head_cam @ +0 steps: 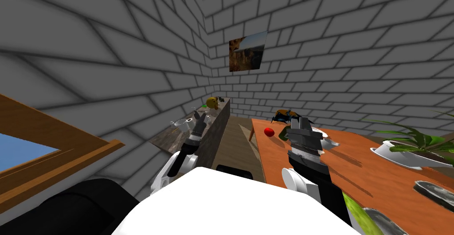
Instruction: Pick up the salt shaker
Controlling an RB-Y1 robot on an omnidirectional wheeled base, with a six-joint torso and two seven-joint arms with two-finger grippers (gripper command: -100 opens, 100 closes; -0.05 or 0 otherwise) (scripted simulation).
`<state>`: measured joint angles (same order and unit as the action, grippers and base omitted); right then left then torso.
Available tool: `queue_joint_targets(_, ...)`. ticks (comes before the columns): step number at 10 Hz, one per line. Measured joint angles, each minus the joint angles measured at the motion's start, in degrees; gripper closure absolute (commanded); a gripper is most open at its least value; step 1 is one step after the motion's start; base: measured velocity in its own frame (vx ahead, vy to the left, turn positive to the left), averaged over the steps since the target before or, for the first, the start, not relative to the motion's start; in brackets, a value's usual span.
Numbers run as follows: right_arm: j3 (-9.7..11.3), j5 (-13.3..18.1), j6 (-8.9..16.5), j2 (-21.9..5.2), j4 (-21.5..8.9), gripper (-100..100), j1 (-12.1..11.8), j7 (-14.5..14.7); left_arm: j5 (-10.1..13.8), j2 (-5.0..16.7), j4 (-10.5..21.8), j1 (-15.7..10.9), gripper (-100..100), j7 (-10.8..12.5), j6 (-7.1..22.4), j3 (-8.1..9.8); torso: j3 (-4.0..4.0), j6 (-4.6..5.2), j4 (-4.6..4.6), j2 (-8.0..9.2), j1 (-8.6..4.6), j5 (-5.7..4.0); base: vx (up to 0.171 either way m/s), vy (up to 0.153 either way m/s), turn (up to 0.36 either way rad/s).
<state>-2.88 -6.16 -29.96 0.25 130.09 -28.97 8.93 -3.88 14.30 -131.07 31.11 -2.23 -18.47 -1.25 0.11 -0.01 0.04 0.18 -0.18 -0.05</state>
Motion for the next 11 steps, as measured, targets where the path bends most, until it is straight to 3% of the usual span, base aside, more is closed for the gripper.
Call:
queue_joint_targets(3, 0.0, 0.0, 0.0, 0.0, 0.0, 0, 0.0, 0.0, 0.1, 4.7, -0.7, 0.9, -100, 1.2, 4.4, -0.23, -0.04, 0.03, -0.01, -0.08, 0.12, 0.03, -0.027, -0.01, 0.09)
queue_joint_targets(4, 0.0, 0.0, 0.0, 0.0, 0.0, 0, 0.0, 0.0, 0.1, 5.2, -0.8, 1.0, -100, 1.3, 4.9, -0.23, -0.12, 0.05, -0.04, -0.23, 0.17, 0.05, 0.014, 0.005, -0.046)
queue_joint_targets(11, 0.0, 0.0, 0.0, 0.0, 0.0, 0, 0.0, 0.0, 0.1, 5.4, -0.8, 1.0, -100, 1.3, 5.1, -0.27, -0.15, 0.04, -0.06, -0.27, 0.16, 0.05, -0.006, -0.002, 0.02)
